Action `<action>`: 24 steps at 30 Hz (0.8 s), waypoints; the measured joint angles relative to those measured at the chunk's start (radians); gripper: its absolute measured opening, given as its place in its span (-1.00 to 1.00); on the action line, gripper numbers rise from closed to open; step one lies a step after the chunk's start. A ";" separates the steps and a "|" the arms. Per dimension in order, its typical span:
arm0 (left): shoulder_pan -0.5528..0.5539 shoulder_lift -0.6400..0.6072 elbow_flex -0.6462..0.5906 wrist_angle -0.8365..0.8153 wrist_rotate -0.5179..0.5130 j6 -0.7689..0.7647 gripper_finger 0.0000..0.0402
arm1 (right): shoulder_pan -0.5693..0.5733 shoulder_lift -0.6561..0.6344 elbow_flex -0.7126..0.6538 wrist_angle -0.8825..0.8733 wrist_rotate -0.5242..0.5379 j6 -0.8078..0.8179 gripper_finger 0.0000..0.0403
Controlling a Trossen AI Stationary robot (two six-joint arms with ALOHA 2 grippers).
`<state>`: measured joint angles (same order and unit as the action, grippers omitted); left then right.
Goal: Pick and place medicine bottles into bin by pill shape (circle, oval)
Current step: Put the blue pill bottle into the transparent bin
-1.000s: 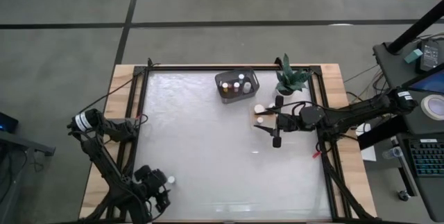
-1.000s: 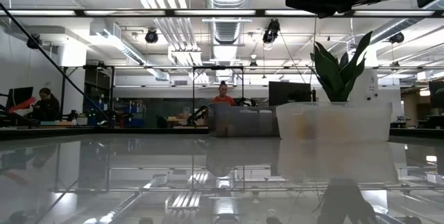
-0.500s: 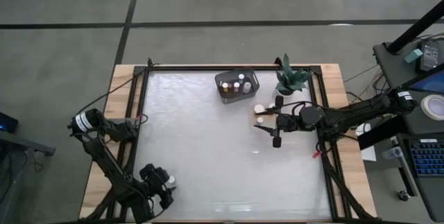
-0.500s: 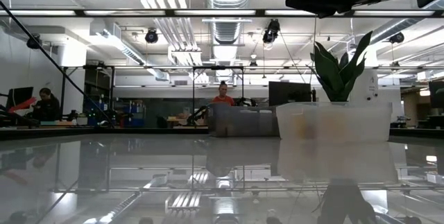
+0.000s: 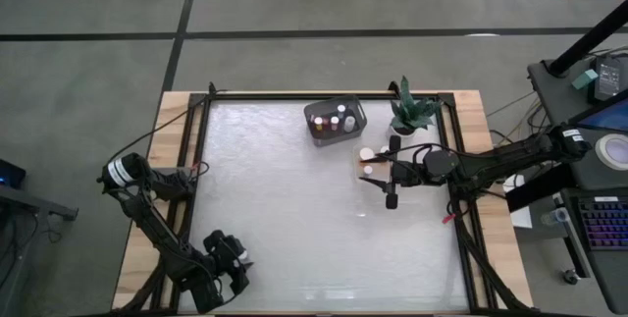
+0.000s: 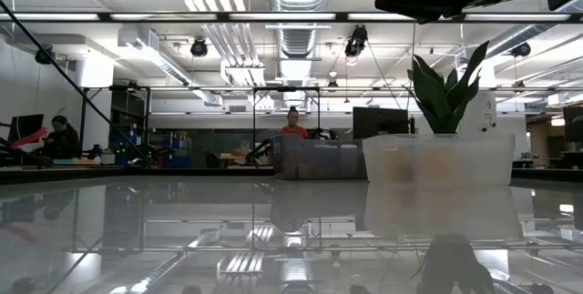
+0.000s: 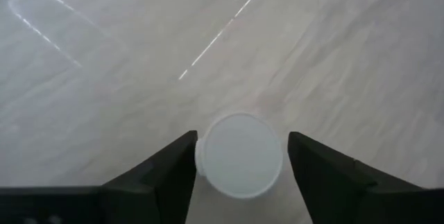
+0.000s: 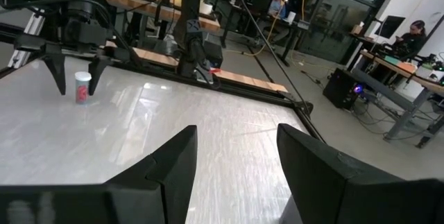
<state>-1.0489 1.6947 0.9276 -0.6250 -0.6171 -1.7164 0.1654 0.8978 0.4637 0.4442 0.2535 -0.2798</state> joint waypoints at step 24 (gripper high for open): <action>0.000 0.000 -0.047 -0.011 0.066 0.072 -0.21 | 0.000 0.000 0.000 -0.006 0.000 0.000 -0.05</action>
<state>-1.0489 1.6947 0.8805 -0.6363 -0.5514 -1.6446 0.1650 0.8978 0.4634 0.4385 0.2536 -0.2802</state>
